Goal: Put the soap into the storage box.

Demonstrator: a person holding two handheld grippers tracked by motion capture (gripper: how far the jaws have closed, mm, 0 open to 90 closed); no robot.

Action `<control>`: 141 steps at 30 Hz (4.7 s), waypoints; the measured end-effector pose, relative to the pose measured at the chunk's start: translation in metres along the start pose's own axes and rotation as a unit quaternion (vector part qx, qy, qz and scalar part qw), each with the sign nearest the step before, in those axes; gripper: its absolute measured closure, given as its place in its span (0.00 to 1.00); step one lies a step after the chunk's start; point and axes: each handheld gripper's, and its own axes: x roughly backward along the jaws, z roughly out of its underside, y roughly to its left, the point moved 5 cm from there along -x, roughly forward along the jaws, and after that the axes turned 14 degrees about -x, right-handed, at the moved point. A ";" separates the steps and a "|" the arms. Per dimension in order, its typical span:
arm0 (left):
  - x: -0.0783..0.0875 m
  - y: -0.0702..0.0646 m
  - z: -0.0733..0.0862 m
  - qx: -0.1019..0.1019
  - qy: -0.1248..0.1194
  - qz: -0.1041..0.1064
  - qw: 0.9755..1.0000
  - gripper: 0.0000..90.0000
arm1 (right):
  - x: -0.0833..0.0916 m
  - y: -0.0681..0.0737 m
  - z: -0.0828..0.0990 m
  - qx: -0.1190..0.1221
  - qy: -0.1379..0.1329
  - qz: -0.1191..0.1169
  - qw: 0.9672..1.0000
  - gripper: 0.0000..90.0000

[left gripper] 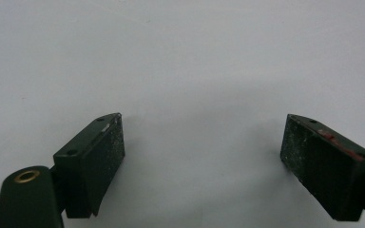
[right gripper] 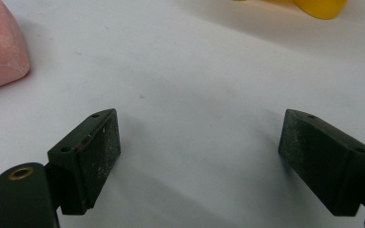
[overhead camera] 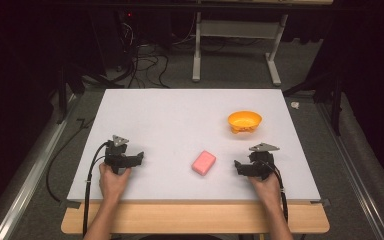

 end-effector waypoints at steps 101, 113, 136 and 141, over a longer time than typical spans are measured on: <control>0.000 0.000 0.000 0.000 -0.001 -0.001 1.000 0.17 | -0.037 0.126 -0.012 0.160 0.061 -0.139 0.975 0.13; 0.000 0.000 0.000 0.000 -0.001 -0.001 1.000 0.17 | -0.038 0.125 -0.010 0.164 0.054 -0.144 0.975 0.14; 0.000 0.000 0.000 0.000 -0.001 -0.002 1.000 0.17 | -0.034 0.125 -0.012 0.140 0.053 -0.125 0.981 0.15; 0.000 0.000 0.000 0.000 -0.002 -0.002 1.000 0.17 | -0.029 0.123 -0.014 0.127 0.048 -0.127 0.983 0.15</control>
